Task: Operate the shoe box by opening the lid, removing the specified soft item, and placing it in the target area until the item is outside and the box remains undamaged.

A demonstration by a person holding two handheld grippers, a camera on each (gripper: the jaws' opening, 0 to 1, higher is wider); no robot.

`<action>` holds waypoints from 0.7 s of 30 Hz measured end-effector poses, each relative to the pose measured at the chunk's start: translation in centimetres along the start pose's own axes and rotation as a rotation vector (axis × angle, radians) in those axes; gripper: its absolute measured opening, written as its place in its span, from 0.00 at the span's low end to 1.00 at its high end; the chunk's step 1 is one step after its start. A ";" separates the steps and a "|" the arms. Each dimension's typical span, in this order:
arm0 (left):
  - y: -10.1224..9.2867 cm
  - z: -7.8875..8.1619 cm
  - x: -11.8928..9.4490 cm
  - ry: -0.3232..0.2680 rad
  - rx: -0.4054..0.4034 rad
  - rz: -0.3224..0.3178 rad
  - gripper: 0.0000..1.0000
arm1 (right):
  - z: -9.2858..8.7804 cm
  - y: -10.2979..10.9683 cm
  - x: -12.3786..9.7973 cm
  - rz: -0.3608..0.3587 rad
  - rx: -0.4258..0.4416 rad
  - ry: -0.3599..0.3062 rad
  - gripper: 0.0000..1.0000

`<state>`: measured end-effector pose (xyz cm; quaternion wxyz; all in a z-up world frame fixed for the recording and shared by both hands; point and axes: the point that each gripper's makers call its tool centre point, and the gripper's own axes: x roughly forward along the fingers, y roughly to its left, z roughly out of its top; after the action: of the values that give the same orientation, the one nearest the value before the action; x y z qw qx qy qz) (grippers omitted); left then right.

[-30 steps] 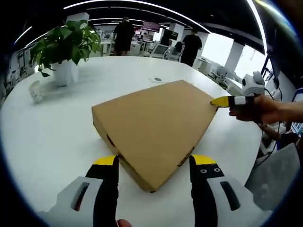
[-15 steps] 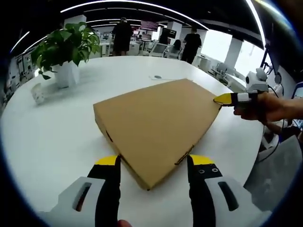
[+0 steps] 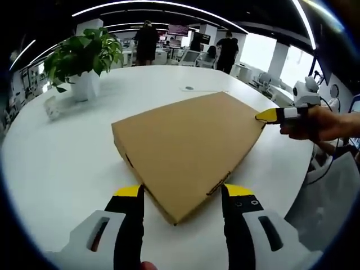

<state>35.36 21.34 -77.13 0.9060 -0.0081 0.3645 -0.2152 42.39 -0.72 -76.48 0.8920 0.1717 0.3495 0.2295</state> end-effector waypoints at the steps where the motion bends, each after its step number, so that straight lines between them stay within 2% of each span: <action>1: 0.1 -0.2 -0.2 0.003 0.001 0.001 0.56 | 0.0 0.0 0.1 0.001 -0.001 0.004 0.30; 14: 0.2 -2.1 -2.3 0.028 0.018 0.000 0.55 | -1.7 0.9 -0.4 0.015 -0.016 0.035 0.30; 18: 0.3 -2.2 -2.4 0.027 0.024 -0.004 0.55 | -1.9 1.0 -0.4 0.025 -0.015 0.032 0.30; 21: 0.3 -2.2 -2.4 0.024 0.025 -0.006 0.55 | -1.9 1.0 -0.5 0.051 -0.063 0.035 0.30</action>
<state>32.47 22.92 -77.22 0.9010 0.0047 0.3724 -0.2224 40.45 0.12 -77.01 0.8846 0.1485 0.3530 0.2661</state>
